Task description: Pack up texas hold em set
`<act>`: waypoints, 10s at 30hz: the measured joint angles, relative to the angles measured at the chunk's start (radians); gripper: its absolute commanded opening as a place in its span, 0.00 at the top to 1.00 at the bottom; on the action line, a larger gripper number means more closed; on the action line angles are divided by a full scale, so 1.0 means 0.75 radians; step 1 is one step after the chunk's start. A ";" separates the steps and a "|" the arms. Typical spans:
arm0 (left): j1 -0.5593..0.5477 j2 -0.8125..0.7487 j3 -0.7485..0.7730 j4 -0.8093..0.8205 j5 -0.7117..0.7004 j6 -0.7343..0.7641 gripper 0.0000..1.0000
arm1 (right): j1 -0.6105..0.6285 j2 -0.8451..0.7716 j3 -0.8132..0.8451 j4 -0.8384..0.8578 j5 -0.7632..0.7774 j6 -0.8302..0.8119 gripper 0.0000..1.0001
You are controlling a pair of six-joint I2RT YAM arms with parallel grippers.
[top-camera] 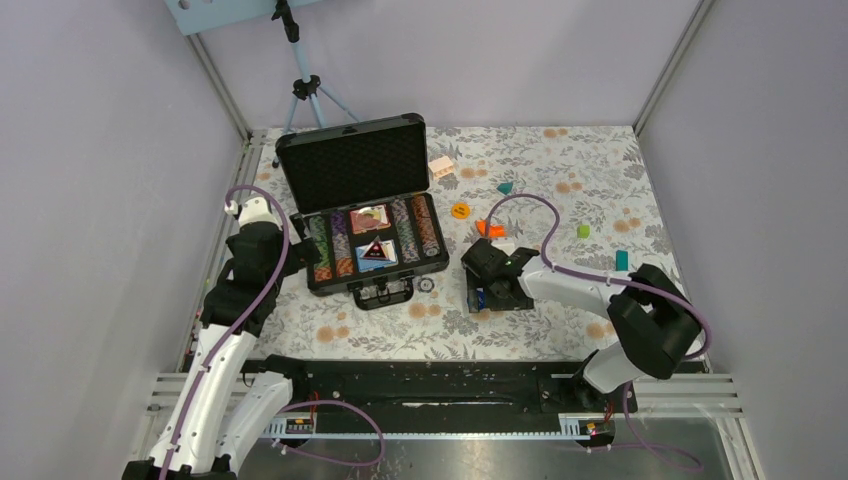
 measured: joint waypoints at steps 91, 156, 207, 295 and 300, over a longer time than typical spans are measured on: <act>0.000 0.001 -0.001 0.000 0.001 0.000 0.01 | -0.027 0.215 0.257 -0.054 0.055 0.006 0.20; 0.000 0.001 -0.001 0.000 0.002 0.000 0.01 | -0.109 0.218 0.210 0.008 -0.014 -0.003 0.48; -0.001 0.001 0.000 0.000 0.001 0.000 0.01 | 0.247 0.316 0.569 -0.113 0.020 0.083 0.14; -0.002 -0.226 0.088 -0.102 -0.111 -0.051 0.01 | 0.544 0.745 0.845 -0.191 0.074 0.422 0.39; -0.002 -0.226 0.074 -0.093 -0.110 -0.051 0.01 | 0.458 0.612 0.645 -0.142 0.070 0.434 0.38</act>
